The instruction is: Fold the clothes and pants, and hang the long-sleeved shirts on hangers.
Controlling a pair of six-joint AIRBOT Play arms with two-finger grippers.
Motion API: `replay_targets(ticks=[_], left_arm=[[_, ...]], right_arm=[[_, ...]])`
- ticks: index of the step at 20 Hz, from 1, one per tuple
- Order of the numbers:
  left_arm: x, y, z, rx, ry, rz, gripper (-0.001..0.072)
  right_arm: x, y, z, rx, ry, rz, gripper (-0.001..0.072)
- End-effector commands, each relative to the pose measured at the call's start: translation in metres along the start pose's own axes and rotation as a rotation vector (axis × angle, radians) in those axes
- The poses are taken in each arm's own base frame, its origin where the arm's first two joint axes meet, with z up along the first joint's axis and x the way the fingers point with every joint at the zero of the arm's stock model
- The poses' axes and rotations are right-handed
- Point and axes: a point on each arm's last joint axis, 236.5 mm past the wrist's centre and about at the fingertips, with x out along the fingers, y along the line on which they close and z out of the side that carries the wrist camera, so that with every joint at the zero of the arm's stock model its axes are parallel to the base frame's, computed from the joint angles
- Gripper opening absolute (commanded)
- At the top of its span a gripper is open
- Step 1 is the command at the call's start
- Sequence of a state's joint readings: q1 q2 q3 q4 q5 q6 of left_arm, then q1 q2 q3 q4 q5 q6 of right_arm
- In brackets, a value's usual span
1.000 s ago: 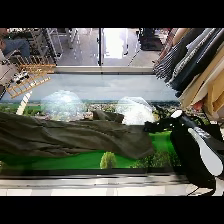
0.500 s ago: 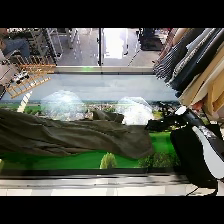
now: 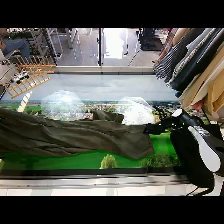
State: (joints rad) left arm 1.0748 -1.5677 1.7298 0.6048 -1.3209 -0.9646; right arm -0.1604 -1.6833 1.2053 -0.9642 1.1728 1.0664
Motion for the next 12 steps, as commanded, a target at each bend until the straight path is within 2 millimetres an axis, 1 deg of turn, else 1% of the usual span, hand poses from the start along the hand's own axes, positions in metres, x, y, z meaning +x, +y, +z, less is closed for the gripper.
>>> replay_targets(ticks=[1, 2, 3, 4, 6, 7, 8, 12], left_arm=[[0.000, 0.000, 0.000, 0.000, -0.001, -0.001, 0.0020], [0.000, 0.000, 0.000, 0.000, -0.001, -0.001, 0.0019], [0.000, 0.000, 0.000, 0.000, -0.001, -0.001, 0.0019], [0.000, 0.000, 0.000, 0.000, -0.001, -0.001, 0.0020], [0.000, 0.000, 0.000, 0.000, -0.001, 0.000, 0.0020], [0.000, 0.000, 0.000, 0.000, -0.001, -0.001, 0.0019], [0.000, 0.000, 0.000, -0.001, 0.000, 0.000, 0.0019], [0.000, 0.000, 0.000, -0.001, 0.000, -0.001, 0.0019]], right_arm=[[0.002, -0.001, 0.006, -0.004, -0.022, 0.001, 0.0327], [0.002, -0.002, 0.007, -0.004, -0.028, -0.001, 0.0324], [0.002, -0.002, 0.010, -0.001, -0.039, 0.000, 0.0252], [0.002, -0.001, 0.013, 0.004, -0.053, 0.003, 0.0224], [0.002, 0.003, 0.020, 0.011, -0.081, 0.017, 0.0224], [0.003, 0.006, 0.020, -0.007, -0.083, 0.022, 0.0206], [0.004, 0.008, 0.020, -0.017, -0.079, 0.024, 0.0162], [0.011, 0.018, 0.018, -0.047, -0.063, 0.021, 0.0155]])
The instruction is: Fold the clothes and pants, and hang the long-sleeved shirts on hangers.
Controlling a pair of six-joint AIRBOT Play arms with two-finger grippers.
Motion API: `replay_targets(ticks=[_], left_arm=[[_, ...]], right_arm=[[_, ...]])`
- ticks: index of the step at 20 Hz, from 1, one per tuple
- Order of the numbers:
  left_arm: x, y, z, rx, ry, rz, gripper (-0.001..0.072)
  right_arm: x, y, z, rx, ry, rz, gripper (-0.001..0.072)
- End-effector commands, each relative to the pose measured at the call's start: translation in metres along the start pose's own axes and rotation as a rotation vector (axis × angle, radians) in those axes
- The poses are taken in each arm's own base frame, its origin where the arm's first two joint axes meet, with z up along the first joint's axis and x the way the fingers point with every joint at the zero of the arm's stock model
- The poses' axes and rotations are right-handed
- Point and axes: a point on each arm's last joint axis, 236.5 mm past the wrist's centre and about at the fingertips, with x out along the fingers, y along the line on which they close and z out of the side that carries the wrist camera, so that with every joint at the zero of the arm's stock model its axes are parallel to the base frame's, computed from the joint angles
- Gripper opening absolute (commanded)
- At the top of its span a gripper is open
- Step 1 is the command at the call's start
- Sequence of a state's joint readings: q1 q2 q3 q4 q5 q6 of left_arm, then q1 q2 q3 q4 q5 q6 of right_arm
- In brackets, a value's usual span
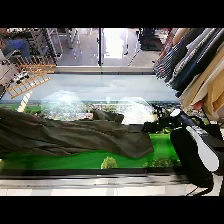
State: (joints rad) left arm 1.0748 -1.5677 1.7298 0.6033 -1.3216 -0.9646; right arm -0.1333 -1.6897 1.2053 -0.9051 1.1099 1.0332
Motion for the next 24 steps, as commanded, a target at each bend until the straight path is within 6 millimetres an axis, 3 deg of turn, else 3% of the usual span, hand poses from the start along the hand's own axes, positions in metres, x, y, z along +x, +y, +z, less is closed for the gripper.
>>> replay_targets(ticks=[1, 3, 5, 7, 9, 11, 12, 14, 16, 19, 21, 23, 24], left_arm=[[0.000, 0.001, 0.000, 0.000, 0.000, 0.001, 0.0020], [0.000, 0.000, -0.001, -0.003, 0.002, -0.001, 0.0020], [-0.002, -0.010, 0.002, -0.052, -0.005, -0.033, 0.0020], [-0.013, -0.038, 0.022, -0.053, -0.083, -0.107, 0.0018], [-0.041, -0.084, 0.065, -0.062, -0.256, -0.225, 0.0017], [-0.099, -0.139, 0.116, -0.072, -0.495, -0.358, 0.0017], [-0.135, -0.163, 0.138, -0.083, -0.615, -0.420, 0.0017], [-0.223, -0.202, 0.171, -0.143, -0.861, -0.545, 0.0017], [-0.315, -0.221, 0.185, -0.204, -1.090, -0.650, 0.0017], [-0.431, -0.237, 0.173, -0.202, -1.342, -0.748, 0.0017], [-0.491, -0.240, 0.156, -0.190, -1.460, -0.823, 0.0017], [-0.526, -0.233, 0.144, -0.155, -1.550, -0.796, 0.0017], [-0.530, -0.224, 0.142, -0.136, -1.572, -0.712, 0.0017]], right_arm=[[0.005, 0.008, 0.000, -0.025, 0.008, 0.003, 0.0057], [0.004, 0.010, -0.002, -0.016, 0.014, 0.007, 0.0025], [-0.016, 0.019, 0.012, -0.029, -0.033, 0.000, 0.0024], [-0.070, 0.042, 0.052, -0.083, -0.177, -0.017, 0.0024], [-0.159, 0.074, 0.094, -0.151, -0.396, -0.061, 0.0024], [-0.268, 0.106, 0.114, -0.197, -0.641, -0.119, 0.0024], [-0.319, 0.120, 0.113, -0.216, -0.753, -0.151, 0.0024], [-0.421, 0.152, 0.094, -0.268, -0.980, -0.240, 0.0024], [-0.502, 0.180, 0.061, -0.308, -1.169, -0.342, 0.0024], [-0.598, 0.224, 0.007, -0.371, -1.423, -0.526, 0.0024], [-0.645, 0.249, -0.028, -0.400, -1.553, -0.672, 0.0024], [-0.667, 0.261, -0.049, -0.409, -1.605, -0.776, 0.0024], [-0.670, 0.263, -0.052, -0.410, -1.611, -0.790, 0.0024]])
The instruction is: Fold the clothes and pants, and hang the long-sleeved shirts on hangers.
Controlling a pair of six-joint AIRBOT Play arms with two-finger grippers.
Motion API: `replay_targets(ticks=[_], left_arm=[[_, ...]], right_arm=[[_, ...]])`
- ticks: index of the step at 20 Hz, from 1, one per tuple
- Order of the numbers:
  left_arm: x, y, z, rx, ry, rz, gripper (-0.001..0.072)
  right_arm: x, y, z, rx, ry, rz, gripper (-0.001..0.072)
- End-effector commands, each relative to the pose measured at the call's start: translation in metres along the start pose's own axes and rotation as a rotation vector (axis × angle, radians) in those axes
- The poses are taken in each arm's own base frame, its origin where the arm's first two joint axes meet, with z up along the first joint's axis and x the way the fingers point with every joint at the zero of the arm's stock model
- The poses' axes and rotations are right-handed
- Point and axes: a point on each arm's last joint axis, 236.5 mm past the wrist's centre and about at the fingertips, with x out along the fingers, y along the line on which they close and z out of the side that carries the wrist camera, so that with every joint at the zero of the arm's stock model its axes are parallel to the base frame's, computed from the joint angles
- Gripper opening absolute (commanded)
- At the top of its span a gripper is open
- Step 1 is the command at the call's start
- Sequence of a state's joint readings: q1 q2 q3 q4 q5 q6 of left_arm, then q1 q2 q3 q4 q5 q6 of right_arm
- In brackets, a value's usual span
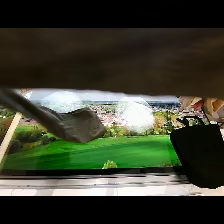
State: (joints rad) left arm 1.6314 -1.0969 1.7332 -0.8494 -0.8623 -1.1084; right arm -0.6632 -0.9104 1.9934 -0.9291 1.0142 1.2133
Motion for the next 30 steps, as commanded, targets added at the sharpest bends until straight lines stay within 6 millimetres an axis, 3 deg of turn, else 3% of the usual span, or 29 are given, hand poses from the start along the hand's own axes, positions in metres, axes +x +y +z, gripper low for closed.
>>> replay_targets(ticks=[1, 3, 4, 8, 9, 11, 14, 17, 20, 22, 25, 30], left_arm=[[-0.018, -0.022, 0.044, 0.121, -0.103, 0.024, 0.0017], [-0.019, 0.027, 0.024, 0.265, -0.003, 0.209, 0.0017], [-0.019, 0.057, 0.000, 0.324, 0.093, 0.301, 0.0018], [-0.036, 0.151, -0.145, 0.447, 0.578, 0.499, 0.0017], [-0.049, 0.173, -0.175, 0.498, 0.705, 0.544, 0.0018], [-0.086, 0.214, -0.219, 0.551, 0.931, 0.636, 0.0019], [-0.135, 0.263, -0.249, 0.483, 1.144, 0.717, 0.0019], [-0.166, 0.306, -0.247, 0.400, 1.196, 0.793, 0.0019], [-0.180, 0.328, -0.242, 0.392, 1.221, 0.815, 0.0019], [-0.184, 0.338, -0.249, 0.385, 1.239, 0.808, 0.0019], [-0.191, 0.372, -0.279, 0.339, 1.250, 0.810, 0.0019], [-0.208, 0.467, -0.353, 0.306, 1.170, 0.867, 0.0019]], right_arm=[[-0.035, -0.006, 0.039, -0.084, -0.088, -0.104, 0.0024], [-0.024, -0.001, 0.014, -0.046, -0.005, -0.050, 0.0024], [-0.015, 0.007, -0.006, -0.003, 0.056, 0.010, 0.0024], [-0.002, 0.036, -0.099, 0.131, 0.355, 0.207, 0.0023], [-0.004, 0.041, -0.128, 0.146, 0.455, 0.238, 0.0023], [-0.009, 0.049, -0.179, 0.180, 0.622, 0.279, 0.0024], [-0.006, 0.051, -0.240, 0.212, 0.776, 0.289, 0.0023], [-0.008, 0.041, -0.290, 0.213, 0.896, 0.236, 0.0022], [-0.006, 0.041, -0.314, 0.252, 0.941, 0.213, 0.0022], [0.008, 0.050, -0.329, 0.279, 0.931, 0.213, 0.0021], [0.051, 0.068, -0.395, 0.332, 0.968, 0.195, 0.0021], [0.161, 0.080, -0.531, 0.442, 0.935, 0.077, 0.0021]])
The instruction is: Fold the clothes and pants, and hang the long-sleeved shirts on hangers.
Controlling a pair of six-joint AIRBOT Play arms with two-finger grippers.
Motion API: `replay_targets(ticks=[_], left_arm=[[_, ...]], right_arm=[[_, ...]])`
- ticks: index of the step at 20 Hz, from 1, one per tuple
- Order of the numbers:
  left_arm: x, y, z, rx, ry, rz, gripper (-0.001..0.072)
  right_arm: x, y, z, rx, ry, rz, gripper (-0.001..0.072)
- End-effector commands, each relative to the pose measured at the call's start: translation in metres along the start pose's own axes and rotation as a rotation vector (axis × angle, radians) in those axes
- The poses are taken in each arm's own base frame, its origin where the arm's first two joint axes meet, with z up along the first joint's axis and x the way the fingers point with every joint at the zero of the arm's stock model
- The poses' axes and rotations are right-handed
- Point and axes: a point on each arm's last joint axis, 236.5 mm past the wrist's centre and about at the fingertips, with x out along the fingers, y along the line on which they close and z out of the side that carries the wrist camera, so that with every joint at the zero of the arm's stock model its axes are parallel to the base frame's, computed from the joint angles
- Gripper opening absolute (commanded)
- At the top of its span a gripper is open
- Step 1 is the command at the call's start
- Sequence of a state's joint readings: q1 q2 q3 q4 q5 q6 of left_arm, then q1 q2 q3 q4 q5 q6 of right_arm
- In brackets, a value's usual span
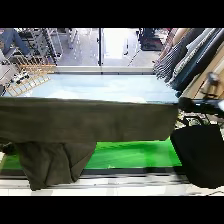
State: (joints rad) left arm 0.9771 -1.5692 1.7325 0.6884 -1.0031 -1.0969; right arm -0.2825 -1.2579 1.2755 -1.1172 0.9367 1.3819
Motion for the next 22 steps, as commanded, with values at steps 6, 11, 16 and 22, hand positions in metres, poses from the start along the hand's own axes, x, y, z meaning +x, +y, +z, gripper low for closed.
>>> replay_targets(ticks=[6, 11, 16, 22], left_arm=[[0.178, 0.019, -0.046, -0.191, -0.167, 0.071, 0.0470], [0.145, 0.032, -0.043, -0.068, -0.077, 0.089, 0.0633], [0.002, 0.151, -0.151, -0.003, 0.566, 0.401, 0.0624], [-0.006, 0.150, -0.238, -0.253, 0.667, 0.195, 0.0579]], right_arm=[[0.214, -0.009, 0.046, 0.060, -0.183, -0.020, 0.0178], [0.172, 0.005, 0.041, 0.013, -0.007, 0.039, 0.0587], [0.073, 0.046, -0.066, -0.073, 0.507, 0.337, 0.0559], [0.032, 0.129, -0.172, -0.012, 0.630, 0.503, 0.0516]])
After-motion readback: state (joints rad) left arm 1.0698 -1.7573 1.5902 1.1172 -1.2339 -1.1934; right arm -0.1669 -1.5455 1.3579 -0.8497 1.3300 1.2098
